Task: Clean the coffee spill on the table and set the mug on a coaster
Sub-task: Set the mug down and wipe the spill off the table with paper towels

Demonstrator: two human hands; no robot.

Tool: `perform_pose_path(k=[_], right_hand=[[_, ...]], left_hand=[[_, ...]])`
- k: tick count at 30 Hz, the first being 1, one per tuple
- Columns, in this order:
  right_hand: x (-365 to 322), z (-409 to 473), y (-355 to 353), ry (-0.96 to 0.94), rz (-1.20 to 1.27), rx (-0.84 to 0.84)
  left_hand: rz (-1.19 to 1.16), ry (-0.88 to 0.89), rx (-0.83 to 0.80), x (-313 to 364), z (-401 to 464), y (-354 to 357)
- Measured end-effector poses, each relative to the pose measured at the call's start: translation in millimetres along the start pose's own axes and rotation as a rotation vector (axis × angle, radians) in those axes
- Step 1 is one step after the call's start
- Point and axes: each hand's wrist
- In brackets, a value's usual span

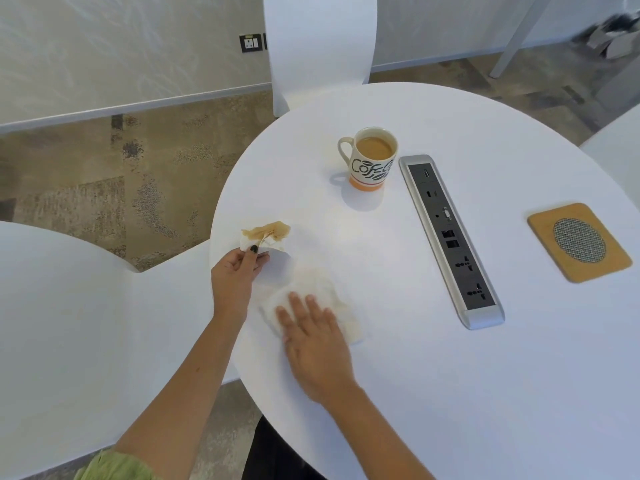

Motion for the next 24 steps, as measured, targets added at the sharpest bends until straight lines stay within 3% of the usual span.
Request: perform_pose_path(k=[7, 11, 14, 20, 24], right_hand=[[117.4, 22.0, -53.5, 0.343, 0.035, 0.103], [141.0, 49.4, -74.4, 0.469, 0.040, 0.112], [113.0, 76.1, -66.4, 0.398, 0.010, 0.061], [3.4, 66.2, -15.3, 0.062, 0.039, 0.026], [-8.6, 31.8, -3.7, -0.057, 0.048, -0.020]], left_hand=[[-0.029, -0.021, -0.011, 3.3, -3.5, -0.9], [-0.056, -0.040, 0.002, 4.0, -3.0, -1.2], [-0.156, -0.073, 0.036, 5.5, -1.0, -3.7], [-0.231, -0.062, 0.080, 3.9, 2.3, -4.1], [-0.208, -0.061, 0.071, 2.3, 4.4, -5.0]])
Point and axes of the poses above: each hand's wrist, its own z-axis towards the middle knuckle, its own y-axis out of the palm, x = y × z, and after that the axes turned 5 degrees about z, right-handed
